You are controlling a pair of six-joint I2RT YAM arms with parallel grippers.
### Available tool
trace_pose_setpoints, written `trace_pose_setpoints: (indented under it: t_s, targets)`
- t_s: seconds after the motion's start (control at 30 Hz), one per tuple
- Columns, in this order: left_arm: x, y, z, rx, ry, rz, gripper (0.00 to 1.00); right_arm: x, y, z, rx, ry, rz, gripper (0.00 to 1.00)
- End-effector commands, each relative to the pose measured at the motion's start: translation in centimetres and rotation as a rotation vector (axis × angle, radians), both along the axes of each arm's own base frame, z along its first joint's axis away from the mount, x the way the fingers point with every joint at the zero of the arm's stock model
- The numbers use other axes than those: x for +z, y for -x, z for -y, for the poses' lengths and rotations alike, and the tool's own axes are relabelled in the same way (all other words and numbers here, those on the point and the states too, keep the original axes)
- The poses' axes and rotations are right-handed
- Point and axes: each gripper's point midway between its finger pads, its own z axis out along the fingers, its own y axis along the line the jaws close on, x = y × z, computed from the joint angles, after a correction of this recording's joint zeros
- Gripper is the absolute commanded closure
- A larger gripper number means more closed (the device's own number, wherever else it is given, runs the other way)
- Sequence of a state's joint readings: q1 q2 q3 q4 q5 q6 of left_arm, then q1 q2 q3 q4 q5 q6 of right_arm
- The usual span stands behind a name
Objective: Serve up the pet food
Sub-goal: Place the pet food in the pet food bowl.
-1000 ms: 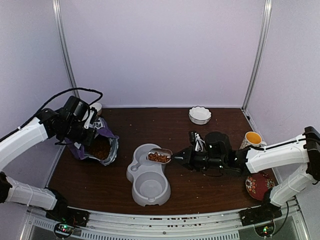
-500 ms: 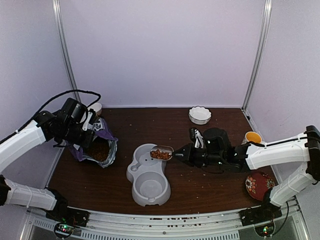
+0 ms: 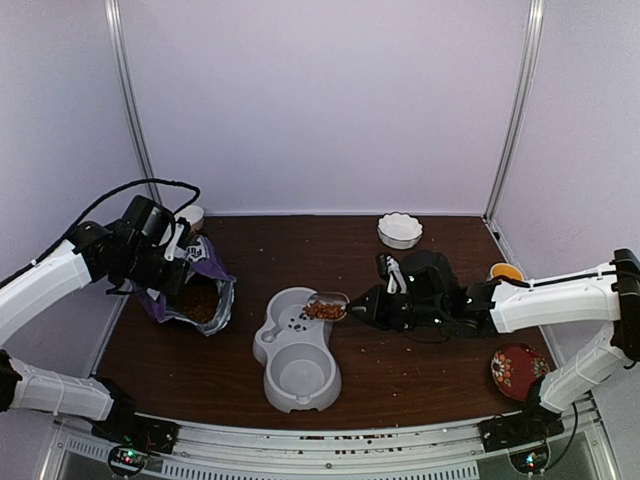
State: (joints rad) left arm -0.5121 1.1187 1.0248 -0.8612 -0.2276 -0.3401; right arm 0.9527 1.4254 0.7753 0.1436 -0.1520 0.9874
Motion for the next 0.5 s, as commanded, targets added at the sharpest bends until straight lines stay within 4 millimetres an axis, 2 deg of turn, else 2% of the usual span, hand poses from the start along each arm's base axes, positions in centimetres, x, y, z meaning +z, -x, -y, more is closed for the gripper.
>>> trace_pose_setpoints:
  t_s: [0.0,0.47]
  targets:
    - [1.1,-0.13,0.33,0.019,0.062,0.034,1.0,1.07,-0.97,0.01,-0.019,0.013,0.04,1.0]
    - [0.98,-0.13,0.12,0.024,0.052,0.039,1.0,0.77,-1.27,0.21,-0.024,0.068,0.043,1.0]
